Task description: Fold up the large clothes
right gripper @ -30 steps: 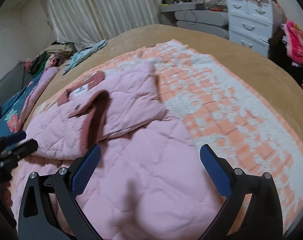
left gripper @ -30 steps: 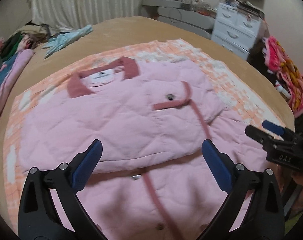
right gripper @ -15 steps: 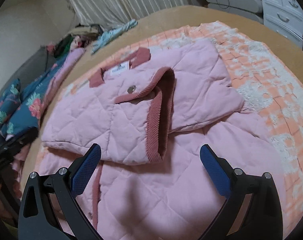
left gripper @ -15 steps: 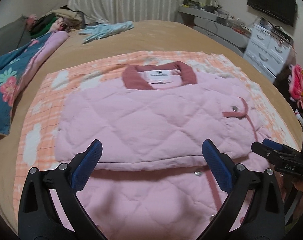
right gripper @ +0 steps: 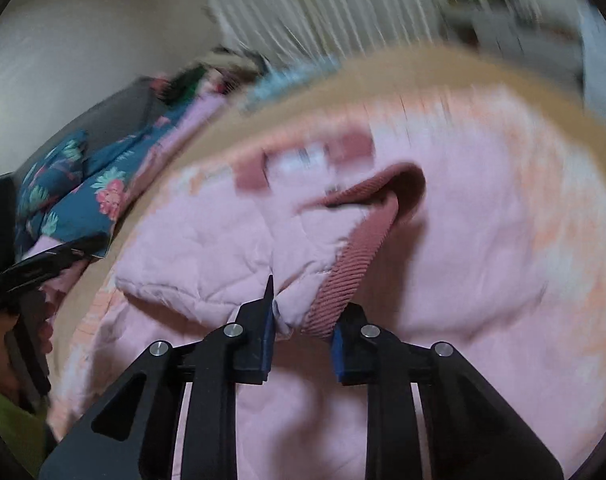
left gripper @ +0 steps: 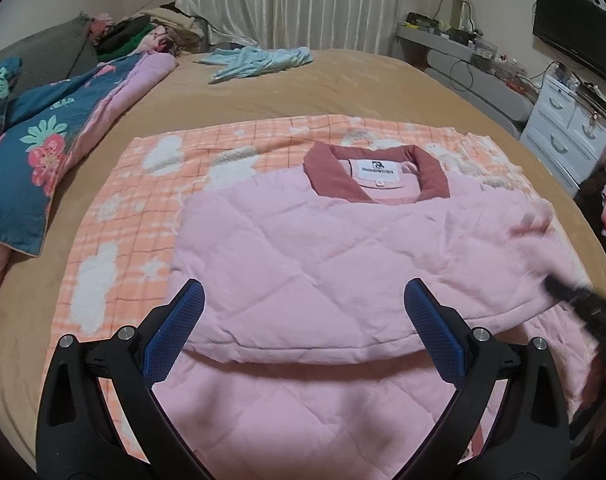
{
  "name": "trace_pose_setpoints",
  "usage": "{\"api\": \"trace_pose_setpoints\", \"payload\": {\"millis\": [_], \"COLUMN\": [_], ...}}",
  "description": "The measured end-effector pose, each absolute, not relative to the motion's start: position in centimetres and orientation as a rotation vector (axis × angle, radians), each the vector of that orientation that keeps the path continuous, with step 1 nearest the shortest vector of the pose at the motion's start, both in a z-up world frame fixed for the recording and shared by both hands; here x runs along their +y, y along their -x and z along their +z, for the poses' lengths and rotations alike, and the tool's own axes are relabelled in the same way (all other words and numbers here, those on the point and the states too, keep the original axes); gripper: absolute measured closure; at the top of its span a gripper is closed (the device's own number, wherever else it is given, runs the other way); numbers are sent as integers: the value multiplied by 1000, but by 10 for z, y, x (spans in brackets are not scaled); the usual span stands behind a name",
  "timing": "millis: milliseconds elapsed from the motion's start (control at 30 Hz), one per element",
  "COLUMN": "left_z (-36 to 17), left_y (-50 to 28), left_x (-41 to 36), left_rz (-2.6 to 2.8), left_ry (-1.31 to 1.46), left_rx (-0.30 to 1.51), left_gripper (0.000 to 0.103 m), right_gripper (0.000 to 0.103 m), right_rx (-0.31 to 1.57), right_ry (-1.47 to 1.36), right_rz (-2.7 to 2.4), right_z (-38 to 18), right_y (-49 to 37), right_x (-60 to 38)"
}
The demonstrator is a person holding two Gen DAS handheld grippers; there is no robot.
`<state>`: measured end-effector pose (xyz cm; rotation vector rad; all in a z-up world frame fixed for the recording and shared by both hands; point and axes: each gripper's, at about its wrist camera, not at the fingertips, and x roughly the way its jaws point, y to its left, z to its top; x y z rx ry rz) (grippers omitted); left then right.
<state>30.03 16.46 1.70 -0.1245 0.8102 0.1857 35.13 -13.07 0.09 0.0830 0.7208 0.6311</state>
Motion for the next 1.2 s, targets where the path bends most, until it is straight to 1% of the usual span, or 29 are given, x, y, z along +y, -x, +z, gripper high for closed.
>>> {"api": "trace_pose_setpoints", "payload": {"millis": [33, 133, 367, 467, 533, 567, 633, 700, 767, 867, 933, 1033, 1100, 1133, 1200], "left_z": [18, 17, -5, -17, -23, -27, -36, -46, -52, -61, -65, -69, -72, -73, -75], "left_y": [-302, -310, -337, -348, -353, -355, -360, -362, -362, -361, -361, -359, -358, -357, -356], "left_x": [164, 162, 152, 143, 137, 134, 130, 129, 130, 136, 137, 139, 140, 140, 140], "left_rz": [188, 190, 182, 168, 158, 148, 139, 142, 144, 142, 147, 146, 144, 142, 143], "left_ry": [121, 109, 127, 137, 136, 138, 141, 132, 143, 168, 164, 164, 157, 153, 147], "left_rx": [808, 809, 858, 883, 898, 909, 935, 955, 957, 965, 966, 954, 944, 943, 942], "left_gripper": [9, 9, 9, 9, 9, 9, 9, 9, 9, 9, 8, 8, 8, 8, 8], "right_gripper": [82, 82, 82, 74, 62, 59, 43, 33, 32, 32, 29, 25, 25, 25, 24], "right_rx": [673, 625, 743, 803, 819, 821, 804, 767, 716, 687, 686, 758, 822, 872, 912], "right_ry": [-42, 30, 15, 15, 21, 13, 11, 43, 119, 158, 181, 184, 201, 180, 120], "right_rz": [637, 616, 527, 492, 462, 453, 396, 341, 317, 382, 463, 535, 505, 507, 513], "right_z": [13, 19, -19, -32, -33, -33, -30, -26, -23, -24, -28, -41, -56, -66, -74], "right_y": [-350, -355, -383, -388, -391, -391, -392, -389, -383, -374, -369, -375, -382, -389, -397], "right_x": [-130, -132, -143, -144, -145, -147, -154, -158, -153, -141, -127, -110, -106, -107, -112]}}
